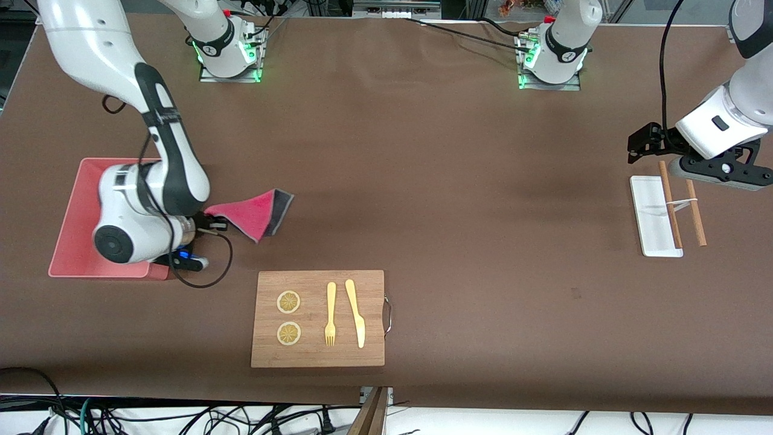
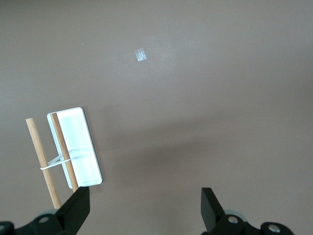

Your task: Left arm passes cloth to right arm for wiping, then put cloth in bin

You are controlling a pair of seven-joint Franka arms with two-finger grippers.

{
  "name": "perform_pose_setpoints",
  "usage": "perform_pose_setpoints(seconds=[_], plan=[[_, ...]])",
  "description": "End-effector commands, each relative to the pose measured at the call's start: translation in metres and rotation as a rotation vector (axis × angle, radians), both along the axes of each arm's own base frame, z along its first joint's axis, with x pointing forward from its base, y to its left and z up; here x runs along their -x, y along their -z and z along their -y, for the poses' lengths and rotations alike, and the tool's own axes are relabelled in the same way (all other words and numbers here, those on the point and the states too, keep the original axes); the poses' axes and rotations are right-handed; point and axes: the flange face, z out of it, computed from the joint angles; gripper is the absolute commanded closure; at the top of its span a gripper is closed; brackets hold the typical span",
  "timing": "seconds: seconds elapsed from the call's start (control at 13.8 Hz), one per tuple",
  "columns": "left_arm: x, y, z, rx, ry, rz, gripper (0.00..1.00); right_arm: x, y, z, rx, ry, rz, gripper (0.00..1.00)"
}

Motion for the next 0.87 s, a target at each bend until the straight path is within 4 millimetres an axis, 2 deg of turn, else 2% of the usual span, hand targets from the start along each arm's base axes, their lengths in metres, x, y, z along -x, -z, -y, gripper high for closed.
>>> perform_pose_setpoints(seconds=[0.0, 0.22, 0.43, 0.65, 0.79], plan=[[0.001, -0.001, -0.002, 0.020, 0.016, -0.008, 0.00, -0.002, -0.068, 0.032, 0.003, -0.065, -0.053, 1.00], [0.001, -0.001, -0.002, 0.020, 0.016, -0.008, 0.00, 0.000, -0.121, 0.086, -0.019, -0.108, -0.098, 1.00], [0.001, -0.001, -0.002, 0.020, 0.016, -0.008, 0.00, 0.007, -0.155, 0.151, -0.008, -0.191, -0.125, 1.00], [0.001, -0.001, -0.002, 0.020, 0.016, -0.008, 0.00, 0.018, -0.165, 0.210, -0.021, -0.254, -0.132, 1.00], [0.001, -0.001, -0.002, 0.020, 0.017, -0.008, 0.00, 0.019, -0.154, 0.235, -0.009, -0.279, -0.135, 1.00]])
